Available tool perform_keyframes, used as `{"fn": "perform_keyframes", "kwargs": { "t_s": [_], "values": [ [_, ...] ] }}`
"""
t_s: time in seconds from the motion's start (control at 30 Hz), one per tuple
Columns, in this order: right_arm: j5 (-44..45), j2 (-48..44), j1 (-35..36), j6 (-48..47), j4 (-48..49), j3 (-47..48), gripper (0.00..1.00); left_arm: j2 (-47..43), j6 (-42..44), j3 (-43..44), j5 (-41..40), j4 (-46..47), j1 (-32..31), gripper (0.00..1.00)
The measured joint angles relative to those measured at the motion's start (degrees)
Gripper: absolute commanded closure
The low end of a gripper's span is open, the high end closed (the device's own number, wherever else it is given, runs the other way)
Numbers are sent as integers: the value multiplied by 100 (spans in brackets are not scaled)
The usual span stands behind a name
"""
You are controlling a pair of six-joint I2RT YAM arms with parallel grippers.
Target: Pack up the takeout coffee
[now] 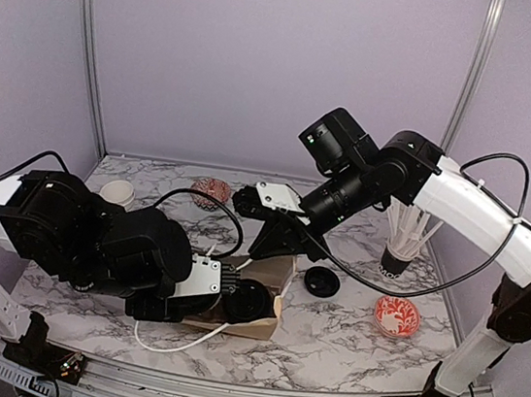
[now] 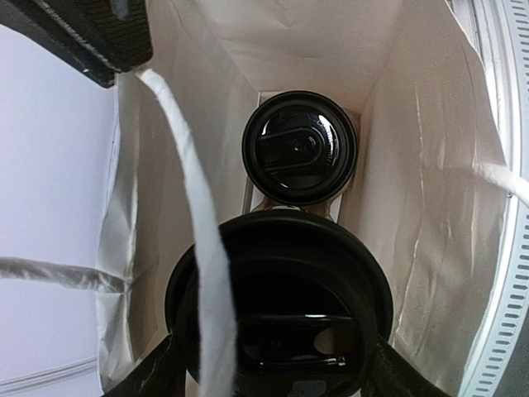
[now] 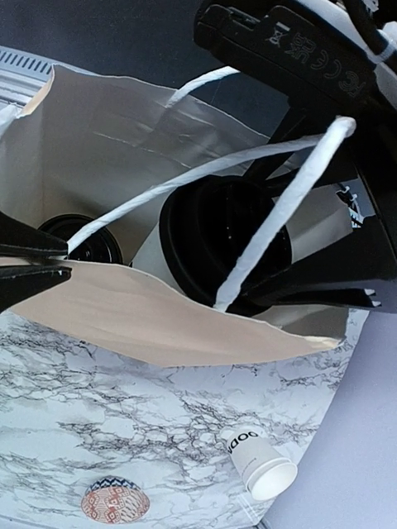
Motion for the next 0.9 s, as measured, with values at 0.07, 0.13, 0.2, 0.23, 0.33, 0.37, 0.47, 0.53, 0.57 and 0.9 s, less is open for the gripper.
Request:
{"fn": "perform_keyframes", "kwargs": {
  "t_s": [0.07, 0.13, 0.2, 0.23, 0.33, 0.37, 0.47, 0.53, 0.57, 0.9],
  "values": [
    [0, 42, 4, -33, -7, 39, 96, -35, 42, 17, -28, -4, 59, 41],
    [-2, 72, 11, -61, -9, 70, 97, -74, 87, 17, -35, -35, 111, 41],
    [-7, 79, 13, -85, -24, 72, 97, -96, 127, 2, -31, -48, 138, 41],
    [-7, 81, 13, -96, -42, 85, 98, -96, 133, -17, -20, -48, 144, 42],
    [-37, 109, 15, -120, -72, 190, 96, -46, 155, -48, 48, -81, 146, 44],
    [-50, 122, 15, -125, -90, 227, 92, -11, 162, -48, 76, -81, 146, 44],
    [-114, 155, 15, -129, -127, 310, 71, 107, 173, -48, 173, -79, 144, 44],
    [-142, 173, 15, -155, -170, 396, 55, 146, 170, -48, 219, -79, 129, 44],
    [-157, 173, -7, -164, -199, 448, 49, 157, 170, -48, 227, -81, 105, 44],
    [-1213, 68, -1773, -131, -232, 984, 41, 343, 44, -46, 55, -79, -249, 44]
  ]
}}
